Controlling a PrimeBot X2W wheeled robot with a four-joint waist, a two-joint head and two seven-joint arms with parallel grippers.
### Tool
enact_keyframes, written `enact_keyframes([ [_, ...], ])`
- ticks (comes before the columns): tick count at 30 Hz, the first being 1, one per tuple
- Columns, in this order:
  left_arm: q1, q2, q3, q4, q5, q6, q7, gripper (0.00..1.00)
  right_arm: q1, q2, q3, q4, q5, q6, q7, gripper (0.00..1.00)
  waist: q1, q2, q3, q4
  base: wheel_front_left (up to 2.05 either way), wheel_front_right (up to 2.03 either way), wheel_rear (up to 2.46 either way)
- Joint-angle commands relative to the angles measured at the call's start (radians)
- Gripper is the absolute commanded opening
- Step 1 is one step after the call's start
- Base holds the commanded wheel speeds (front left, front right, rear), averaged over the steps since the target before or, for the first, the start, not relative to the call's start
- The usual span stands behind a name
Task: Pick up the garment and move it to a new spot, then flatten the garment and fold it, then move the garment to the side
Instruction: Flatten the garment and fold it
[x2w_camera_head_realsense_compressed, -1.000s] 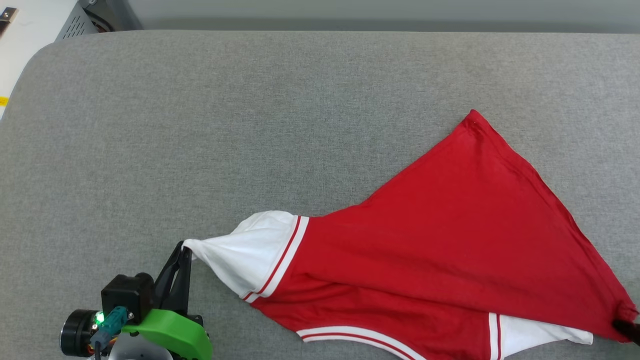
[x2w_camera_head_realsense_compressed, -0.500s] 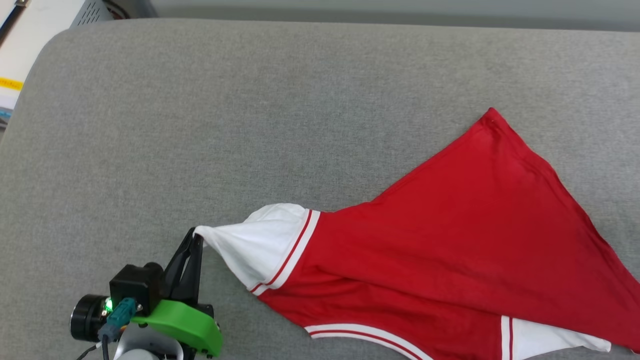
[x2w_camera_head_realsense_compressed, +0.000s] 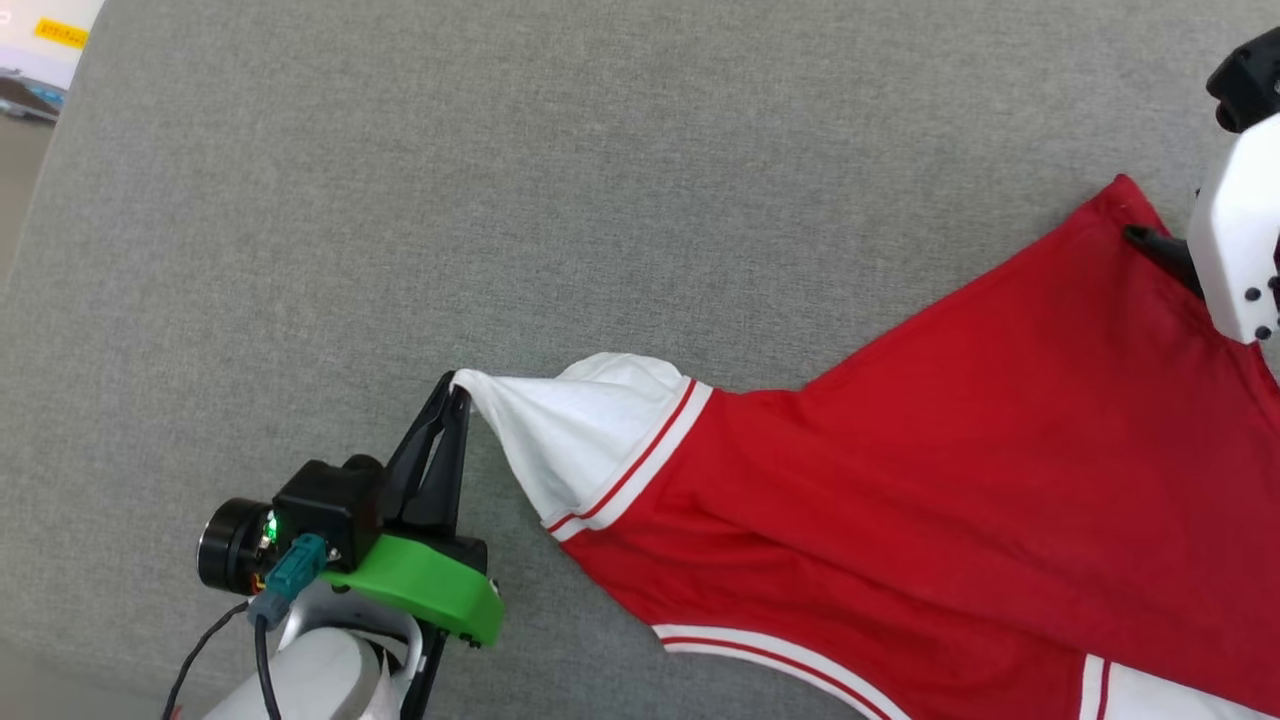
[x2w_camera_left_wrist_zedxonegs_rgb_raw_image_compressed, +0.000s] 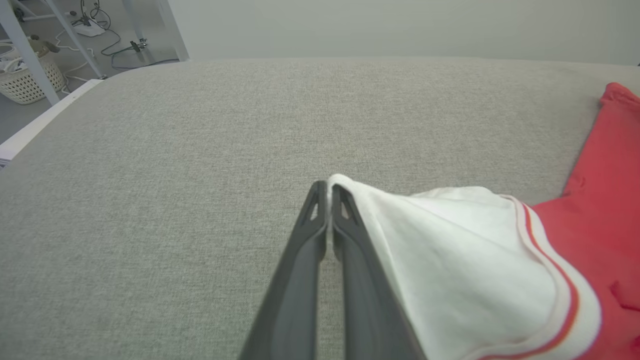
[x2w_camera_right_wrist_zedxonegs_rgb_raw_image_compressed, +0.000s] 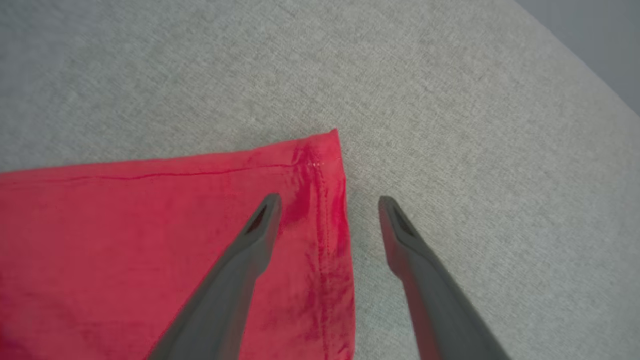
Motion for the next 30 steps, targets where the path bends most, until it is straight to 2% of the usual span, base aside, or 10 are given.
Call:
enact_keyframes([
  [1,-0.026,-0.01,-0.001,0.005,0.012,-0.007,-0.003,0.0,-0.031,0.01,0.023,0.044,-0.018,-0.001,-0.007,1.0,0.0,0.0,0.046,0.042,0.0,0.0,0.0],
  [2,-0.039,-0.021,-0.004,0.016,0.017,-0.016,-0.003,0.0,-0.067,0.042,0.053,0.144,-0.018,-0.001,-0.034,1.0,0.0,0.0,0.067,0.053,0.0,0.0,0.0],
  [3,-0.044,-0.026,-0.005,0.019,0.019,-0.019,-0.004,0.0,-0.072,0.052,0.07,0.18,-0.012,-0.001,-0.041,1.0,0.0,0.0,0.074,0.057,0.0,0.0,0.0],
  [9,-0.051,-0.041,-0.002,0.041,0.025,-0.029,-0.005,0.0,-0.05,0.068,0.194,0.291,0.015,-0.001,-0.071,1.0,0.0,0.0,0.076,0.06,0.0,0.0,0.0],
  [10,-0.05,-0.042,-0.002,0.045,0.025,-0.031,-0.005,0.0,-0.047,0.067,0.207,0.297,0.025,-0.001,-0.083,0.58,0.0,0.0,0.073,0.059,0.0,0.0,0.0],
  [11,-0.048,-0.043,0.0,0.048,0.025,-0.032,-0.005,0.0,-0.046,0.066,0.22,0.299,0.037,-0.001,-0.105,0.0,0.0,0.0,0.067,0.055,0.0,0.0,0.0],
  [20,-0.024,-0.005,0.028,0.058,0.024,-0.031,-0.006,0.0,-0.097,0.044,0.215,0.272,0.134,-0.001,-0.379,0.0,0.0,0.0,-0.042,-0.01,0.0,0.0,0.0],
  [25,-0.048,0.047,0.06,0.021,0.038,-0.029,-0.003,0.0,-0.091,-0.01,0.209,0.208,0.173,-0.001,-0.504,0.0,0.0,0.0,-0.121,-0.042,0.0,0.0,0.0],
  [30,-0.115,0.112,0.095,-0.047,0.054,-0.038,0.035,0.0,-0.086,-0.056,0.185,0.096,0.207,-0.001,-0.584,0.0,0.0,0.0,-0.178,-0.074,0.0,0.0,0.0],
])
